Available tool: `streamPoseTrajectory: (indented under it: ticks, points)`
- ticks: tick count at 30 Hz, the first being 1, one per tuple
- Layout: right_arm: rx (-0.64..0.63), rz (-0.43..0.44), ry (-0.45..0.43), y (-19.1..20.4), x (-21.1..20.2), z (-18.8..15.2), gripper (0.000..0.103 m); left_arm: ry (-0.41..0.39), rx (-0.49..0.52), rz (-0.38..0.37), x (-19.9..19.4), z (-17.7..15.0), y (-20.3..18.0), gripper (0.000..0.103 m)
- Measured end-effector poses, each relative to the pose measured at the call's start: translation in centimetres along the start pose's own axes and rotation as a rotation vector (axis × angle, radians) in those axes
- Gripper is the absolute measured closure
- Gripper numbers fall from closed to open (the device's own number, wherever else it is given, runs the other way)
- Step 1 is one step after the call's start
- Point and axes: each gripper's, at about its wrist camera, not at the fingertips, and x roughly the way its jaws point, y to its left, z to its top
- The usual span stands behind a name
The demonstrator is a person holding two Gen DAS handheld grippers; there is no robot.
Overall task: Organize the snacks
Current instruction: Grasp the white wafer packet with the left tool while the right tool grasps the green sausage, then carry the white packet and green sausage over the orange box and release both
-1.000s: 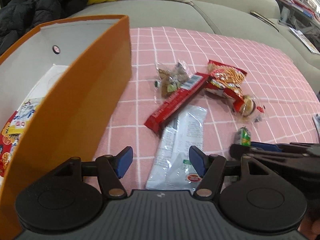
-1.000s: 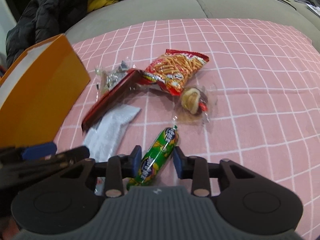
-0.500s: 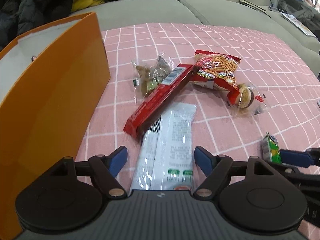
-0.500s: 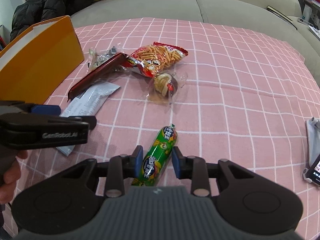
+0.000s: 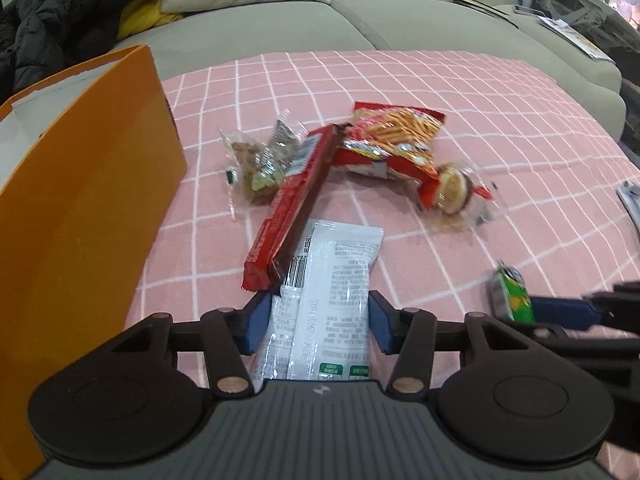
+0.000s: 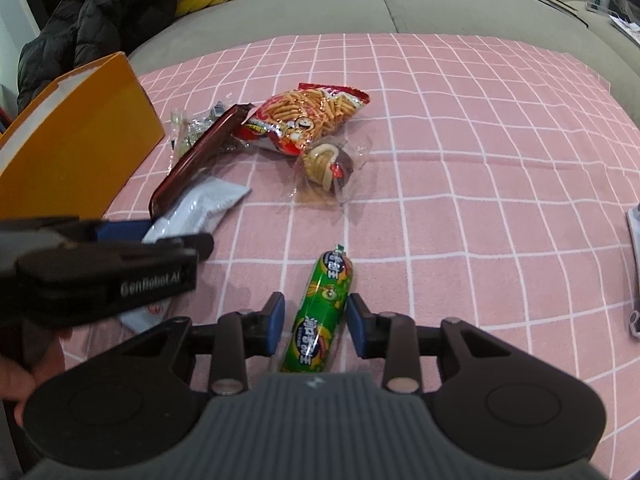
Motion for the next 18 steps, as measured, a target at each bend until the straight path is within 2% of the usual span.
streamPoseTrajectory:
  ticks: [2, 13, 18]
  points:
    - [-0.004, -0.003, 0.004, 0.0, -0.1, -0.1, 0.077, 0.008, 0.011, -0.001, -0.4, -0.3, -0.3, 0.044]
    - [-0.029, 0.016, 0.016, 0.0, -0.9, -1.2, 0.082, 0.041, 0.047, -0.028, -1.2, -1.4, -1.2, 0.036]
    - [-0.033, 0.017, 0.031, 0.1, -1.2, -1.5, 0.082, 0.066, 0.054, -0.052, -1.5, -1.6, -1.5, 0.045]
